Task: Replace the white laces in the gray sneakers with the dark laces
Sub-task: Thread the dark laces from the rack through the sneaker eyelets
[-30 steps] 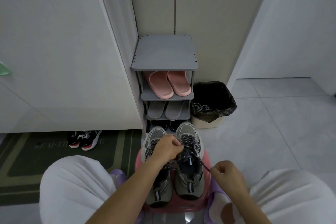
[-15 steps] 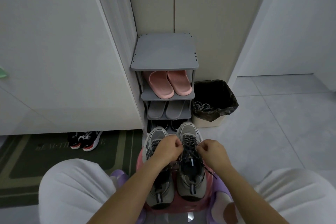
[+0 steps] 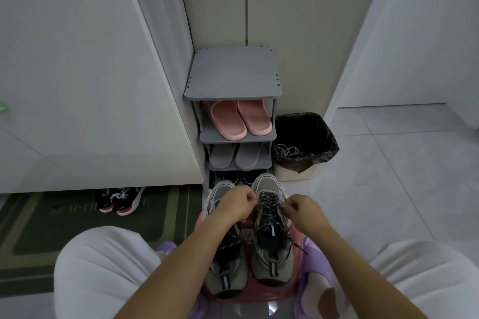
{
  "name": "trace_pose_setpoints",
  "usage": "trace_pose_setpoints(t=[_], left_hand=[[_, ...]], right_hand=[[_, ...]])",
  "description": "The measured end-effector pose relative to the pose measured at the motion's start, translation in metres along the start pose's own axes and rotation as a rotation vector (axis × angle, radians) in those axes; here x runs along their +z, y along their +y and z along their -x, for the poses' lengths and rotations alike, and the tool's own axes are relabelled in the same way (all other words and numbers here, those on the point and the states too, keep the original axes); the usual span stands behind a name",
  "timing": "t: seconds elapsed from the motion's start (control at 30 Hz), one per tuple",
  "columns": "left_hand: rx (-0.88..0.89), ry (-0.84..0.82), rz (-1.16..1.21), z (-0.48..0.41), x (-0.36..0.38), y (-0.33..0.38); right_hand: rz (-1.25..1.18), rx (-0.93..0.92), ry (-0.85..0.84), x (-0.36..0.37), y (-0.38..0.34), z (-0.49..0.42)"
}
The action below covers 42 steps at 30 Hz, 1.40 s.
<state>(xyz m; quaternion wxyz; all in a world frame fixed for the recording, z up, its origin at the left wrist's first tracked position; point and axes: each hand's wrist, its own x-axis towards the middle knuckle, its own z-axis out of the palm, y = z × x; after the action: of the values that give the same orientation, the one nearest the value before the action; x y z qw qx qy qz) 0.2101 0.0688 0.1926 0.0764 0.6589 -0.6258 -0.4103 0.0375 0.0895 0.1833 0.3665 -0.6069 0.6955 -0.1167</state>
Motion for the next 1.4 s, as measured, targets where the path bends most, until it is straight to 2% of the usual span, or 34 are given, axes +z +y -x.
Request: trace_pose_setpoints(t=[0.1,0.4,0.63,0.87,1.13,1.4], left_hand=[[0.041,0.025,-0.099,-0.002,0.003,0.003],[0.03,0.01,-0.098,-0.011,0.009,0.0],[-0.021,-0.027,0.016,-0.018,0.008,-0.006],[0.016,0.065,-0.092,-0.017,0.017,-0.005],[0.023,0.009,-0.156,-0.022,0.012,-0.003],[0.003,0.011,-0.101,-0.028,0.01,-0.005]], right_hand=[[0.06,-0.016,-0.002,0.001,-0.002,-0.003],[0.09,-0.08,0.029,0.001,-0.002,-0.005],[0.026,-0.031,0.004,0.004,0.0,-0.012],[0.108,-0.013,0.006,0.007,-0.005,-0.018],[0.133,-0.051,0.031,0.01,-0.004,-0.02],[0.099,0.035,0.028,0.011,0.001,-0.03]])
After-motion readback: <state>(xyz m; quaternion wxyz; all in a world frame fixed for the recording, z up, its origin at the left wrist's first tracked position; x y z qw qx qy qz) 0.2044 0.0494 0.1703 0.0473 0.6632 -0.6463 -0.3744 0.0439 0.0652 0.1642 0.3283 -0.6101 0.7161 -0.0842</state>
